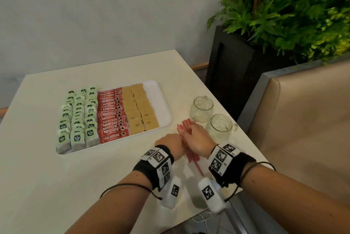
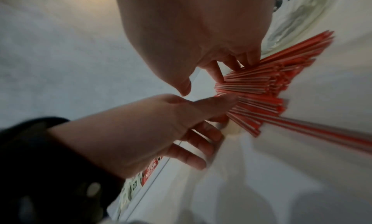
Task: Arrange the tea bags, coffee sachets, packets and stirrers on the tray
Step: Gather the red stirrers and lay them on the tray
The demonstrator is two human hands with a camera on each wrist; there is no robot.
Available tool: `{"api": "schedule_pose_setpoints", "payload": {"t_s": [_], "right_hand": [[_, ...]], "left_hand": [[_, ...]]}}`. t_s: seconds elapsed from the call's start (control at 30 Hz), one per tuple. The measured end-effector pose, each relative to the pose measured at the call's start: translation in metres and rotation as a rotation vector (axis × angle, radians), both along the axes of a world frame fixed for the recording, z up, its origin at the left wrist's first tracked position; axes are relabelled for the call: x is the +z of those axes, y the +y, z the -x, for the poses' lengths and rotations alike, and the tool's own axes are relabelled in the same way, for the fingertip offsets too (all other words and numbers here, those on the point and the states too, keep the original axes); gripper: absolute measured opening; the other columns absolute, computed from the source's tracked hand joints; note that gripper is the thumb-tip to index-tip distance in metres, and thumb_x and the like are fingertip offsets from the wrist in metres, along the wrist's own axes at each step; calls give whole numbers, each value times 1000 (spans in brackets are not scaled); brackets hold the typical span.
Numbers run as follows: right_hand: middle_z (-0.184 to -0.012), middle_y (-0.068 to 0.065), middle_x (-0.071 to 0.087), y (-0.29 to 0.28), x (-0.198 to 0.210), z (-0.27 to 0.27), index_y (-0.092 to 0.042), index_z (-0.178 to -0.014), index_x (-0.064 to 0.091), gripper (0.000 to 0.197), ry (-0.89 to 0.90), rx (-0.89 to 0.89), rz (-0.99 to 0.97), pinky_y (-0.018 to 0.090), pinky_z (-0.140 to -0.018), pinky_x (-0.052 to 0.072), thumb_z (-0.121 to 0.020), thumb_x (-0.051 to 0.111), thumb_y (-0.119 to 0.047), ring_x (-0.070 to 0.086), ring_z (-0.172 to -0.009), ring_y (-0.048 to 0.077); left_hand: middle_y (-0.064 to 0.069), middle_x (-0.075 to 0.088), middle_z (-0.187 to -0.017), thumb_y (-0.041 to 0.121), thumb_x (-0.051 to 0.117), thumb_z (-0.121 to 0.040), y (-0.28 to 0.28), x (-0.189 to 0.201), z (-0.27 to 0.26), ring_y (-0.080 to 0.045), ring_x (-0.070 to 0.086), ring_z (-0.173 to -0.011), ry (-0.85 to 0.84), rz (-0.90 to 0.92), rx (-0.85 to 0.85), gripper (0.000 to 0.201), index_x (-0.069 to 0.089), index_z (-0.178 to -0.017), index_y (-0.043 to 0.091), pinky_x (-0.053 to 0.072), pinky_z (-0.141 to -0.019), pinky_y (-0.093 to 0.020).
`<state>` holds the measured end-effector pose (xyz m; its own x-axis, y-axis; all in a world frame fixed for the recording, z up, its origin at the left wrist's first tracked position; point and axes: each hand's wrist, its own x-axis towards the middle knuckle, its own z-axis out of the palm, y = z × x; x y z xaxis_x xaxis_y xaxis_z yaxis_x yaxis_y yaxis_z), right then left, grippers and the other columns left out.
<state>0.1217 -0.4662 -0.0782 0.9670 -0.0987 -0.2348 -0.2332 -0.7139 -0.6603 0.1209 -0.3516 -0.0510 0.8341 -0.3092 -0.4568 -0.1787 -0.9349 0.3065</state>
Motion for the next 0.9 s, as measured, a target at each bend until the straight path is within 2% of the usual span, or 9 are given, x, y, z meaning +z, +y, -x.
{"api": "schedule_pose_setpoints", "payload": {"t_s": [0.17, 0.27, 0.33, 0.4, 0.47, 0.53, 0.67, 0.8, 0.9], "right_hand": [[-113, 1, 65, 0, 13, 19, -13, -120, 56, 55, 105, 36, -243, 43, -99, 47, -92, 41, -58, 62, -105, 19], [-123, 16, 61, -4, 37, 28, -5, -130, 51, 62, 160, -94, -494, 45, -106, 43, -95, 44, -56, 58, -118, 29], [-118, 15, 58, -7, 50, 32, -3, -121, 56, 47, 225, -183, -641, 44, -104, 44, -101, 42, -43, 55, -122, 34], [-104, 12, 65, -10, 56, 33, -17, -101, 60, 27, 298, -245, -743, 40, -95, 50, -102, 44, -39, 61, -112, 30], [-102, 14, 66, -9, 56, 33, -13, -97, 61, 30, 335, -258, -795, 39, -89, 52, -100, 47, -40, 64, -95, 27], [-107, 20, 66, -8, 53, 32, -4, -106, 63, 41, 371, -212, -795, 41, -90, 51, -100, 48, -42, 64, -91, 29], [-110, 17, 70, -7, 46, 33, -3, -112, 65, 40, 400, -92, -662, 40, -99, 45, -97, 53, -38, 65, -98, 28], [-90, 9, 69, -6, 38, 28, -6, -102, 67, 16, 146, -76, -531, 29, -76, 51, -93, 60, -17, 64, -77, 16], [-90, -1, 63, -2, 31, 23, -19, -98, 68, 16, -41, 13, -278, 28, -81, 50, -83, 73, -18, 61, -84, 14]], "left_hand": [[-16, 66, -110, 14, 41, -99, 6, 4, -2, -31, 63, -100, 25, 55, 64, 28, 64, -105, 0, 44, -73, -31], [-20, 68, -104, 31, 38, -102, 11, 0, -5, -31, 64, -90, 38, 120, 149, 42, 65, -94, 0, 42, -69, -31], [-16, 67, -90, 48, 46, -96, 11, -7, -6, -29, 65, -81, 45, 145, 154, 51, 65, -90, 1, 41, -64, -29], [-7, 65, -77, 67, 60, -77, 7, -11, -4, -23, 66, -76, 56, 156, 154, 55, 68, -88, 14, 48, -62, -28], [-2, 66, -90, 80, 68, -53, 4, -10, 0, -19, 67, -84, 50, 124, 150, 84, 64, -105, 14, 57, -72, -34], [-4, 57, -112, 73, 74, -55, 3, -9, 4, -24, 62, -101, 1, -15, 123, 95, 48, -121, 10, 55, -85, -40], [-8, 47, -126, 49, 71, -79, 13, -6, 6, -30, 54, -115, -121, -139, 25, 68, 39, -129, 14, 47, -91, -41], [-9, 50, -124, 35, 58, -91, 37, -6, 1, -29, 53, -111, -140, -109, -33, 40, 44, -126, 20, 46, -89, -40], [-8, 49, -124, 34, 59, -92, 52, -5, -2, -28, 49, -116, -143, -83, -100, 41, 45, -128, 22, 44, -90, -39]]}}
